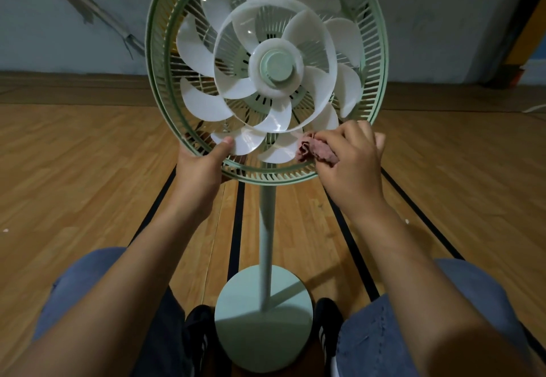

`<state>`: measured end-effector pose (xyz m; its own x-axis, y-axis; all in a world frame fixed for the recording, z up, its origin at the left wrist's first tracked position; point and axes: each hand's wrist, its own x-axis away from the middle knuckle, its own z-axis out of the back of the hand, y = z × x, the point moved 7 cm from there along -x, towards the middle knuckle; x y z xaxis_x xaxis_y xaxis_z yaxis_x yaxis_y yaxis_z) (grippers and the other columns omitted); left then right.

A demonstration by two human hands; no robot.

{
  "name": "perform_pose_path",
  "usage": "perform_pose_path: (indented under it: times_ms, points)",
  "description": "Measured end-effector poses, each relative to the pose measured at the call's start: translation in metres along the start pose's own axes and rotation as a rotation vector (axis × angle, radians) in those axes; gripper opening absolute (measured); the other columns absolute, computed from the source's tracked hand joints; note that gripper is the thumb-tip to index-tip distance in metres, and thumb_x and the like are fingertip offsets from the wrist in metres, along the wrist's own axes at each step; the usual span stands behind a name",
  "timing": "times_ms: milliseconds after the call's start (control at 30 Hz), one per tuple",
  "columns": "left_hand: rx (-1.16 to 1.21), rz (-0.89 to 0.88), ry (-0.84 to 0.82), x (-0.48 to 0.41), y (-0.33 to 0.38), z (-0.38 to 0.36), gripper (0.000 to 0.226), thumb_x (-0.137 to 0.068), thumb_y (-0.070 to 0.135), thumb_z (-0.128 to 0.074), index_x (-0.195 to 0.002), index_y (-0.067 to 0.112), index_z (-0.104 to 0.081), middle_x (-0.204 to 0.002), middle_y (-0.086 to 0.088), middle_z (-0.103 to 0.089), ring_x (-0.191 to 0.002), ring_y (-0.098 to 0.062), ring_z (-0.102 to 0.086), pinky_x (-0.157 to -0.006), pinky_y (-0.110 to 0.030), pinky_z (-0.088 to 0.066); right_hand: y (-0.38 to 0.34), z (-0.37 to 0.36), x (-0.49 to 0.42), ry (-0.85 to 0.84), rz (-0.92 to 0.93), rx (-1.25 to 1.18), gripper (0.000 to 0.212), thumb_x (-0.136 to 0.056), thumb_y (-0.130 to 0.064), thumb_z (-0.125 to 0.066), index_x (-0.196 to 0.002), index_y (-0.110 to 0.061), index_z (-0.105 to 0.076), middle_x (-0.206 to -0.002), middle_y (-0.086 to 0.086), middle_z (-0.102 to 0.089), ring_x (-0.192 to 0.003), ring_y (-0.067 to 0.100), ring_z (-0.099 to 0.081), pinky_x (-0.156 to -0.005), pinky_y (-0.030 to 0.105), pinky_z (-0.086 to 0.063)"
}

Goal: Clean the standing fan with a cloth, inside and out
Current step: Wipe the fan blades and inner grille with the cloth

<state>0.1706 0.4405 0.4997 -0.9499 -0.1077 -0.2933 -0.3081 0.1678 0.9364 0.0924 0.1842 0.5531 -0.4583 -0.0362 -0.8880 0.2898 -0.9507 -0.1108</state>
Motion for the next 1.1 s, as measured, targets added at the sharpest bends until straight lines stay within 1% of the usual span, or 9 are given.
perform_pose_path:
  times_ms: [67, 167, 333, 400, 500, 600, 733, 933, 1100]
  points:
    - [0.001, -0.007, -0.008, 0.000, 0.001, 0.001, 0.019, -0.102, 0.016, -0.074, -0.116, 0.014, -0.061, -0.087, 0.011, -0.079, -0.082, -0.015, -0.080, -0.070, -0.029, -0.065, 0.003, 0.006, -0.004, 0.058, -0.023, 0.003, 0.029, -0.083, -0.012, -0.066, -0.110, -0.017, -0.075, -0.097, 0.001, -0.057, -0.099, 0.024, -0.051, -0.084, 0.033, -0.024]
    - [0.005, -0.005, -0.013, 0.001, 0.000, 0.002, 0.017, -0.102, 0.017, -0.074, -0.113, 0.017, -0.061, -0.087, 0.012, -0.079, -0.081, -0.014, -0.080, -0.070, -0.028, -0.065, 0.004, 0.013, -0.013, 0.167, -0.047, 0.008, 0.033, -0.080, -0.002, -0.069, -0.111, -0.013, -0.074, -0.098, 0.006, -0.058, -0.098, 0.027, -0.051, -0.082, 0.037, -0.033]
    - [-0.014, 0.012, -0.033, 0.004, -0.002, -0.002, 0.018, -0.102, 0.020, -0.074, -0.115, 0.014, -0.062, -0.091, 0.007, -0.080, -0.088, -0.020, -0.081, -0.075, -0.034, -0.067, 0.005, 0.022, -0.024, 0.276, -0.048, 0.011, 0.028, -0.084, -0.006, -0.063, -0.108, -0.013, -0.076, -0.100, 0.010, -0.059, -0.097, 0.033, -0.055, -0.080, 0.047, -0.042]
    - [-0.023, 0.021, -0.026, 0.003, -0.002, -0.003, 0.030, -0.102, 0.021, -0.074, -0.124, 0.007, -0.060, -0.094, 0.004, -0.078, -0.090, -0.020, -0.081, -0.079, -0.039, -0.068, 0.006, 0.019, -0.023, 0.247, -0.075, 0.022, 0.028, -0.083, -0.005, -0.064, -0.108, -0.014, -0.075, -0.100, 0.010, -0.059, -0.098, 0.033, -0.056, -0.083, 0.044, -0.040]
    - [-0.024, 0.013, -0.009, 0.003, 0.000, -0.001, 0.039, -0.103, 0.021, -0.074, -0.132, 0.003, -0.057, -0.101, -0.001, -0.074, -0.094, -0.024, -0.080, -0.084, -0.043, -0.068, 0.010, 0.014, -0.018, 0.169, -0.136, 0.040, 0.024, -0.086, -0.017, -0.067, -0.108, -0.016, -0.075, -0.097, 0.005, -0.060, -0.100, 0.030, -0.054, -0.085, 0.037, -0.029]
    - [-0.016, 0.007, -0.004, 0.003, 0.002, -0.001, 0.037, -0.103, 0.020, -0.072, -0.133, 0.003, -0.057, -0.100, 0.001, -0.074, -0.095, -0.024, -0.080, -0.083, -0.040, -0.067, 0.010, 0.008, -0.015, 0.082, -0.145, 0.037, 0.019, -0.086, -0.028, -0.066, -0.100, -0.019, -0.075, -0.090, -0.003, -0.061, -0.100, 0.026, -0.050, -0.084, 0.038, -0.026]
    - [-0.020, 0.012, 0.001, 0.002, 0.000, 0.000, 0.028, -0.104, 0.020, -0.072, -0.126, 0.008, -0.059, -0.093, 0.006, -0.078, -0.090, -0.019, -0.080, -0.078, -0.036, -0.067, 0.003, -0.002, -0.010, -0.031, -0.068, 0.018, 0.016, -0.085, -0.033, -0.068, -0.094, -0.022, -0.076, -0.088, -0.008, -0.062, -0.101, 0.023, -0.048, -0.086, 0.037, -0.022]
    - [-0.005, -0.003, -0.014, 0.002, -0.001, 0.001, 0.010, -0.103, 0.018, -0.073, -0.107, 0.021, -0.064, -0.087, 0.012, -0.080, -0.083, -0.014, -0.081, -0.070, -0.028, -0.065, 0.014, 0.021, -0.012, 0.193, -0.133, 0.029, 0.018, -0.091, -0.022, -0.066, -0.106, -0.014, -0.072, -0.099, 0.002, -0.060, -0.102, 0.026, -0.052, -0.087, 0.037, -0.030]
    - [0.005, 0.020, -0.008, 0.004, -0.005, -0.003, 0.015, -0.102, 0.021, -0.074, -0.111, 0.018, -0.062, -0.086, 0.014, -0.079, -0.084, -0.013, -0.080, -0.073, -0.029, -0.065, 0.009, 0.020, -0.010, 0.260, -0.190, 0.016, 0.018, -0.091, -0.015, -0.067, -0.108, -0.011, -0.073, -0.101, 0.007, -0.062, -0.102, 0.030, -0.055, -0.085, 0.037, -0.032]
